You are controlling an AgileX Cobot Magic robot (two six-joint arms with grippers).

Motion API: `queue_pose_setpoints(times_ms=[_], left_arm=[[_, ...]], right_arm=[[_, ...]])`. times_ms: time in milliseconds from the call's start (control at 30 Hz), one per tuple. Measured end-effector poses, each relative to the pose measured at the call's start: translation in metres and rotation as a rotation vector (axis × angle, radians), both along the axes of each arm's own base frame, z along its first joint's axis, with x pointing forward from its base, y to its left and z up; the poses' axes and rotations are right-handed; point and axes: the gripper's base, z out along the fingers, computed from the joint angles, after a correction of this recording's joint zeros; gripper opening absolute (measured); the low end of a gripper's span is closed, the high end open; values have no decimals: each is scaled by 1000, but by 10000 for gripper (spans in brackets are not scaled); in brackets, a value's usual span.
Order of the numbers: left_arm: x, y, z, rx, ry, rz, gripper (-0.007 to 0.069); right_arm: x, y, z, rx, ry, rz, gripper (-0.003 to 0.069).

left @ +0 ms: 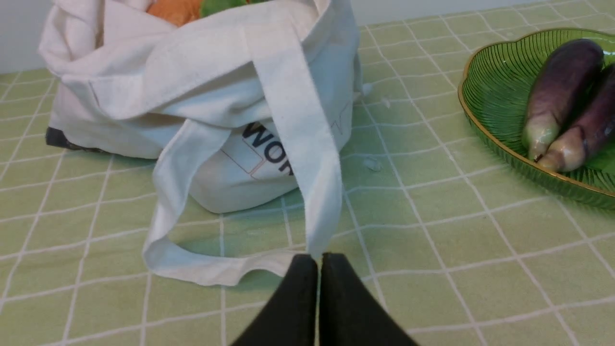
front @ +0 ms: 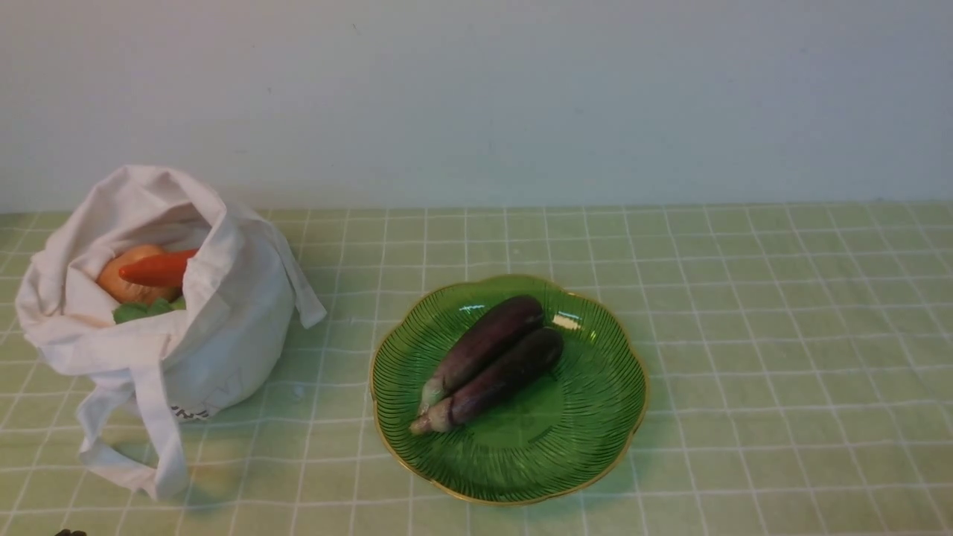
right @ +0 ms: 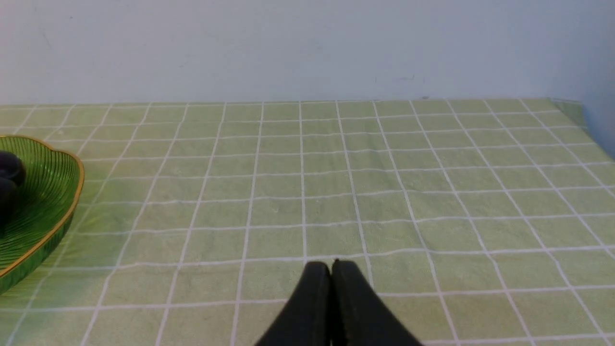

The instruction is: Take vegetables from bag on green coffee tablecloth place on plate.

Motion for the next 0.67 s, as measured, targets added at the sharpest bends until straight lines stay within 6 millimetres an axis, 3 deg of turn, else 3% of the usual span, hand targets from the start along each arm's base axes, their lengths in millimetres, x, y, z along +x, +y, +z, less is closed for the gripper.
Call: queue_pose_setpoints(times_ms=[667], left_arm=[[0,1,0,0,0,18,-5]], right_arm=[[0,0,0,0,0,0,-16]])
